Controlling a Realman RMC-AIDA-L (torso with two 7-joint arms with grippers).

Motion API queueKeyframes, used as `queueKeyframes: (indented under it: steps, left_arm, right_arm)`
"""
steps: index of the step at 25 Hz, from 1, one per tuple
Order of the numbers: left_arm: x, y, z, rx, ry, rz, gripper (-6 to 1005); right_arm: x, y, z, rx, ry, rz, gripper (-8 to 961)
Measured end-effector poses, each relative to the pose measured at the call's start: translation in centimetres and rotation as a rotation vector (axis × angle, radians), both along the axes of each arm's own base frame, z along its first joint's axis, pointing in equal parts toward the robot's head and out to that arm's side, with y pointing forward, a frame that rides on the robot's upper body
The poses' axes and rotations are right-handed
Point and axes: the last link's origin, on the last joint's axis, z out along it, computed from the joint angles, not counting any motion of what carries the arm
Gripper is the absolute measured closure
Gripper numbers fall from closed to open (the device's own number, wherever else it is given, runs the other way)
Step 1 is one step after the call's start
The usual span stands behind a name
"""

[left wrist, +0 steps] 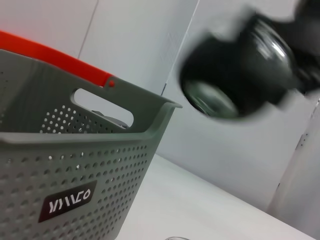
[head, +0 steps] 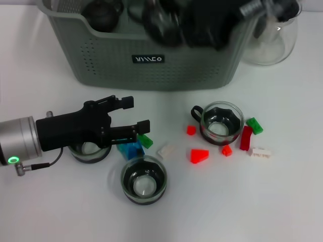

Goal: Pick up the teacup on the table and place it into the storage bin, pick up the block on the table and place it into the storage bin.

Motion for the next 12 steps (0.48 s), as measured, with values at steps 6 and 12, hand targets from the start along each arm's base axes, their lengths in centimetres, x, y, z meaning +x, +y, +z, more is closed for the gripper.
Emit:
queueKeyframes:
  steps: [6,12]
  left_arm:
    - [0.1,0.1,-0.1,-0.001,-0.001,0.001,97]
    - [0.4,0.1,-0.2,-0.01,-0.01,-0.007,98]
  right_arm:
    - [-1.3,5.0,-0.7,0.254,0.052,-0.149,848]
    - [-1.0,8.5,-4.1,0.429,-0.037,-0.238,840]
